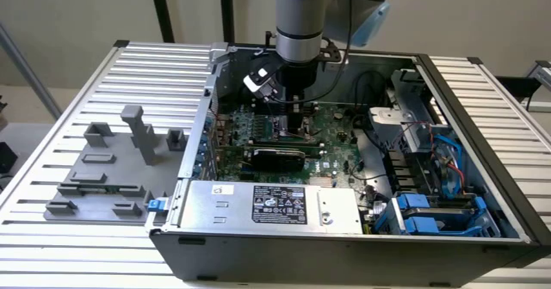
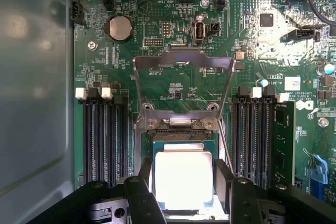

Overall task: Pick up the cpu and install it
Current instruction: 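Place the cpu into insertion slot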

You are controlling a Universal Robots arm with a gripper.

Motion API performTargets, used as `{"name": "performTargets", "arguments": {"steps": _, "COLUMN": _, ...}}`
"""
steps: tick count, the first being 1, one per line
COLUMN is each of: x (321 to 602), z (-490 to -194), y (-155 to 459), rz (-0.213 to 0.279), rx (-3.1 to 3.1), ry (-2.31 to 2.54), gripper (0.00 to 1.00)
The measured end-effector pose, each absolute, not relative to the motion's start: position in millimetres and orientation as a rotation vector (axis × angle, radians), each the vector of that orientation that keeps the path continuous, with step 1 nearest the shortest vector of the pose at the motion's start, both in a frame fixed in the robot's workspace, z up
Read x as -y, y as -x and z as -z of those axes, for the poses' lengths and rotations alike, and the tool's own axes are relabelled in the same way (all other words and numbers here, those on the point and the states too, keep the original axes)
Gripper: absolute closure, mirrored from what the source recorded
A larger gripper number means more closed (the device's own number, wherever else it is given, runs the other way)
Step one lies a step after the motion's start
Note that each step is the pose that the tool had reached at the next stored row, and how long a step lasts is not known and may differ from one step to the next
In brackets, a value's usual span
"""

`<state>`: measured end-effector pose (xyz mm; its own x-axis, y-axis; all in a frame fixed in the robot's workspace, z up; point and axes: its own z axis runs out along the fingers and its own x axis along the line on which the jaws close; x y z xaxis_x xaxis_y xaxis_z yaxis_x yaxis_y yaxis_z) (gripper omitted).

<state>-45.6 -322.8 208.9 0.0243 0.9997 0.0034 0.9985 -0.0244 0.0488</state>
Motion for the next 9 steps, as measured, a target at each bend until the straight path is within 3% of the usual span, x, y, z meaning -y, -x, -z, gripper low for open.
{"name": "performTargets", "arguments": {"steps": 9, "x": 322.0, "z": -205.5, "y": 43.4, "rz": -0.042, "rx": -2.165, "ry": -2.218, "gripper": 0.45}}
